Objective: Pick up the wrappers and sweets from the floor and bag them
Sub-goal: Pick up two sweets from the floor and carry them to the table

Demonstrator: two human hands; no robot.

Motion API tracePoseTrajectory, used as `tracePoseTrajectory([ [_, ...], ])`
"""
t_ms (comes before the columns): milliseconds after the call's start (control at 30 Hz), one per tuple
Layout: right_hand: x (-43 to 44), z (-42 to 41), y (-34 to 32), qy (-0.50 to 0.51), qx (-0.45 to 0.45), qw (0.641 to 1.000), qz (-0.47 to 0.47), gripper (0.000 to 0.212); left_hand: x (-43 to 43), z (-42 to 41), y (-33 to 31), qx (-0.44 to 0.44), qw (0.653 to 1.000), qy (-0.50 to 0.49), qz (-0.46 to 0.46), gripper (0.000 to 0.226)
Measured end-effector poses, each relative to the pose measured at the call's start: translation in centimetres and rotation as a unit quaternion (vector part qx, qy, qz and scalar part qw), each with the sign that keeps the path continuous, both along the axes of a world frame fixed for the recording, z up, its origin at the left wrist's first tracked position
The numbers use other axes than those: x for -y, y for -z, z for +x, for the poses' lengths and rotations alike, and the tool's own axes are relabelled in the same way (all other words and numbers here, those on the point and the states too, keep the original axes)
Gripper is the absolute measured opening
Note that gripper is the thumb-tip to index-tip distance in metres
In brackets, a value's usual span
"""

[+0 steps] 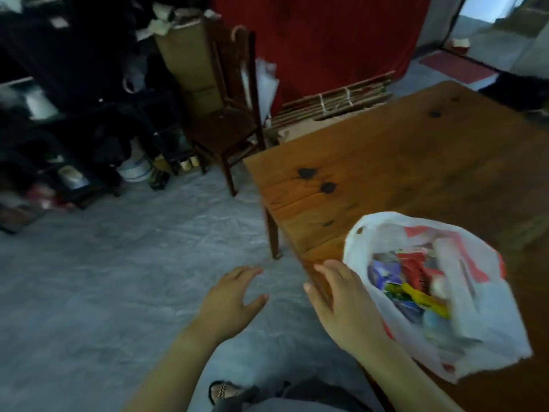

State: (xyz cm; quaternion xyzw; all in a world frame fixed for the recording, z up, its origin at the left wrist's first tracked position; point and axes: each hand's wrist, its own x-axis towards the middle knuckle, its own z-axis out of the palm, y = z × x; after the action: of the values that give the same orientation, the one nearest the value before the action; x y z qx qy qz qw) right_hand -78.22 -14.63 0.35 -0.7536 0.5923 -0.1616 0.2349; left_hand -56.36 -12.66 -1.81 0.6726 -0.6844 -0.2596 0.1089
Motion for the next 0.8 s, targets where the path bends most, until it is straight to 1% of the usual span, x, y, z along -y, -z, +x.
tracePoseTrajectory([
  [100,0.0,7.2,0.2,-0.096,-0.009,0.995,0.025,0.051,-2.5,6.3,0.2,-0.004,0.998,-0.060,-0.007,0.055],
  [233,-0.2,18.0,0.6,-0.192,-0.028,0.980,0.039,0.054,-6.8,14.9,0.0,0.006,0.990,-0.138,-0.021,0.056],
  [333,-1.5,26.6,0.8,-0.270,-0.033,0.961,0.045,0.055,-11.0,21.2,0.1,0.039,0.979,-0.201,-0.015,0.070],
  [367,-2.0,29.3,0.8,-0.298,-0.034,0.953,0.045,0.055,-12.5,23.2,0.2,0.044,0.973,-0.228,-0.014,0.071],
  [467,-4.1,36.6,0.7,-0.387,-0.048,0.919,0.051,0.057,-17.2,28.3,0.0,0.051,0.946,-0.321,-0.012,0.061],
  [567,-6.0,42.8,0.8,-0.467,-0.063,0.880,0.054,0.057,-21.3,31.8,-0.1,0.038,0.908,-0.417,-0.024,0.063],
  [700,-7.7,50.3,1.5,-0.529,-0.069,0.844,0.060,0.058,-24.7,35.5,0.0,0.040,0.861,-0.505,-0.038,0.062],
  [800,-8.4,55.8,2.5,-0.559,-0.078,0.823,0.063,0.073,-26.0,39.2,0.7,0.039,0.835,-0.549,-0.019,0.064],
])
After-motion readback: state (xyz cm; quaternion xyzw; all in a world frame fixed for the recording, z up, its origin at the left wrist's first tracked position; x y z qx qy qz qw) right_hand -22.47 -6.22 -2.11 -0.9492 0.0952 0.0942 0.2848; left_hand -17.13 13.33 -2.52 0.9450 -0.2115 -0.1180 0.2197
